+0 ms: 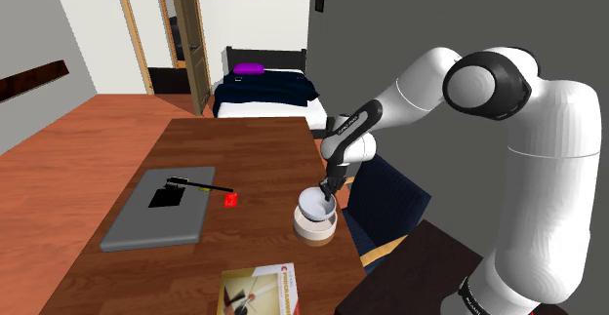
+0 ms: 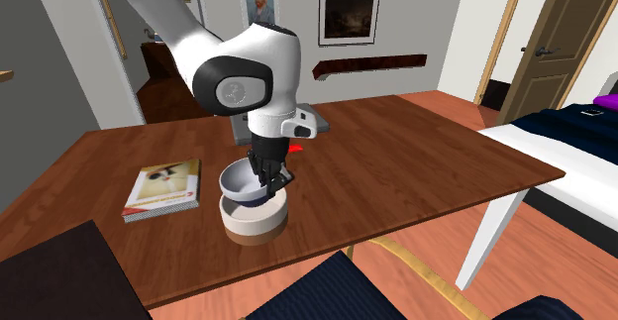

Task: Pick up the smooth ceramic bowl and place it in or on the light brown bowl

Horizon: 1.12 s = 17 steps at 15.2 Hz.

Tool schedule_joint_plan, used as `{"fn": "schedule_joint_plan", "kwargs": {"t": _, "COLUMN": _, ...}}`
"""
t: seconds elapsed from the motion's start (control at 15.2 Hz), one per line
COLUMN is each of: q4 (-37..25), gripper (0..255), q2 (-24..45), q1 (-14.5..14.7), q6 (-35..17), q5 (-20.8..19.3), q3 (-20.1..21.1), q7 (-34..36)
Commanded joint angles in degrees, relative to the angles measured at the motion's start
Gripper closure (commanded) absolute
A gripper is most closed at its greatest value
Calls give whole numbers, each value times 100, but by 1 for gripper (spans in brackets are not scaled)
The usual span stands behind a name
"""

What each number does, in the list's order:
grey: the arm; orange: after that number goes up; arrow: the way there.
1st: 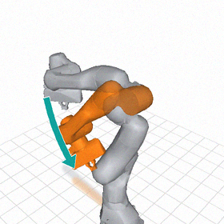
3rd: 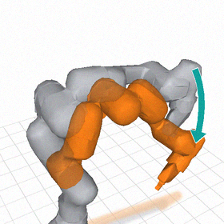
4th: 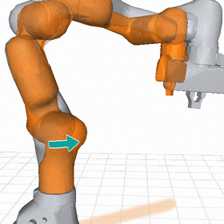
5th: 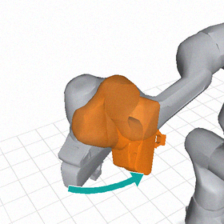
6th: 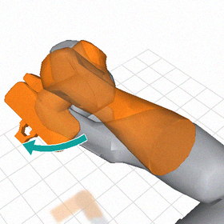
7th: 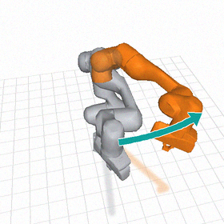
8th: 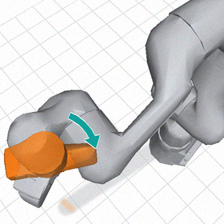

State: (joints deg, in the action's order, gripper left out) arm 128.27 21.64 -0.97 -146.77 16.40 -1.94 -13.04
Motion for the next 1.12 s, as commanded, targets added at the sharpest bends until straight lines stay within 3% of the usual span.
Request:
{"fn": "schedule_joint_plan", "kwargs": {"t": 0.0, "q4": -1, "gripper": 0, "q2": -1, "q1": 0, "q6": -1, "q5": 0, "q3": 0, "q7": 0}}
{"fn": "schedule_joint_plan", "kwargs": {"t": 0.33, "q4": -1, "gripper": 0, "q2": -1, "q1": 0, "q6": 0, "q5": 0, "q3": 0, "q7": 0}}
{"fn": "schedule_joint_plan", "kwargs": {"t": 0.59, "q4": -22, "gripper": 0, "q2": -601, "q1": 6, "q6": 620, "q5": -213, "q3": -128, "q7": 145}}
{"fn": "schedule_joint_plan", "kwargs": {"t": 1.06, "q4": -22, "gripper": 0, "q2": -601, "q1": 4, "q6": 620, "q5": -213, "q3": -126, "q7": 146}}
